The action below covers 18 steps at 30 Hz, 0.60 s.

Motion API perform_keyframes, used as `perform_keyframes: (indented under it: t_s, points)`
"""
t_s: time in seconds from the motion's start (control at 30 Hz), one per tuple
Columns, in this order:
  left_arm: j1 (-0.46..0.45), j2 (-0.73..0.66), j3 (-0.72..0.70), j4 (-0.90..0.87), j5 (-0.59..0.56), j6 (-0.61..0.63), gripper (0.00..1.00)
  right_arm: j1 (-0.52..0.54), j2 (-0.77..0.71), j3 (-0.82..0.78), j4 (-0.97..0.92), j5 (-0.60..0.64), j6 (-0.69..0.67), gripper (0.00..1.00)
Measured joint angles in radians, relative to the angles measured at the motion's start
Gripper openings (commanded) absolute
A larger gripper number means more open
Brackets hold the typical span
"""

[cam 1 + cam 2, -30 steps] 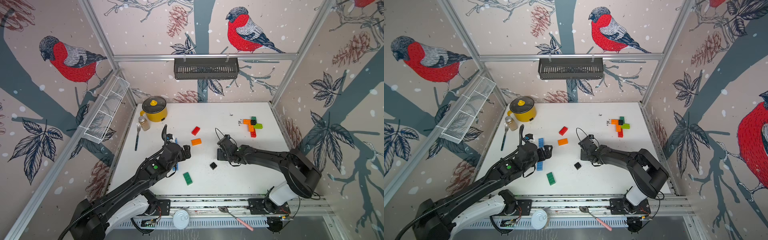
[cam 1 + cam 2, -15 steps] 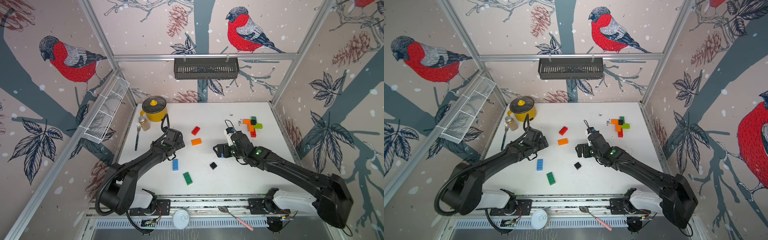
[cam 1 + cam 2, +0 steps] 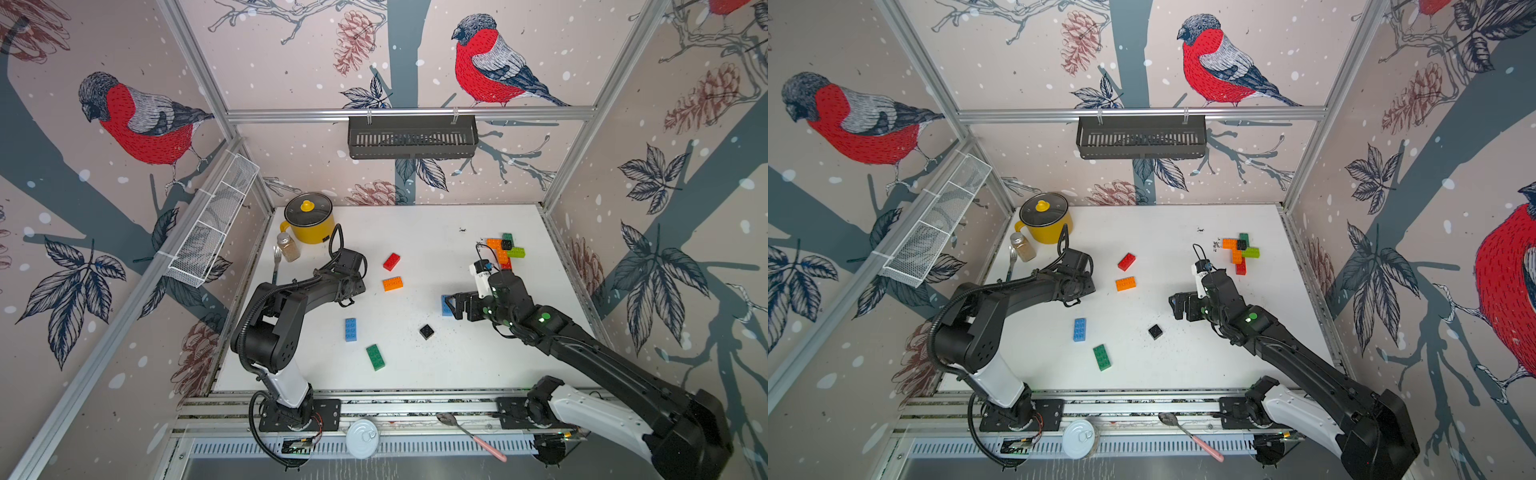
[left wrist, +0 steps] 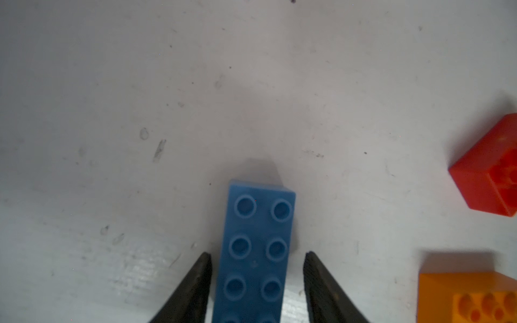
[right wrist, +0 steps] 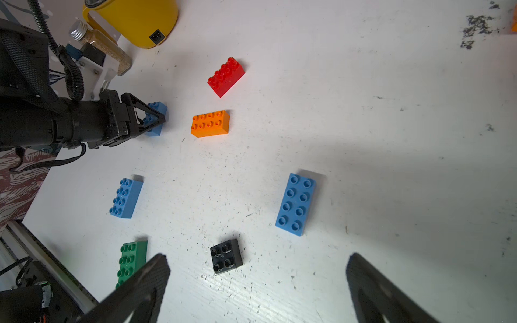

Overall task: Assemble a small pinwheel with lego
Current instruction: Pick up the lego brick from the center of the board.

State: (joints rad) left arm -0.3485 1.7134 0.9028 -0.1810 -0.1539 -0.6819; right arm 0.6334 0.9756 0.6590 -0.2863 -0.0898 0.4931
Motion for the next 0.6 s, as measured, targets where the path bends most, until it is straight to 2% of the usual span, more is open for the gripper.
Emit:
perform_keyframes:
  t_s: [0.2,0.27,0.47,0.6]
  points:
    - [0.000,0.013,0.014,-0.017,-0.032,-0.012,0.44,-0.006,0.026,0.001,0.002,-0.019,-0.006,1.00]
    - [0.000,0.021,0.021,-0.020,-0.043,-0.018,0.39,-0.006,0.035,0.003,-0.001,-0.026,-0.013,0.99]
    - [0.000,0.049,0.048,-0.025,-0.068,-0.019,0.32,-0.007,0.049,0.010,0.000,-0.036,-0.024,0.99]
    - [0.000,0.050,0.056,-0.037,-0.079,-0.021,0.20,-0.008,0.053,0.005,0.003,-0.040,-0.024,0.99]
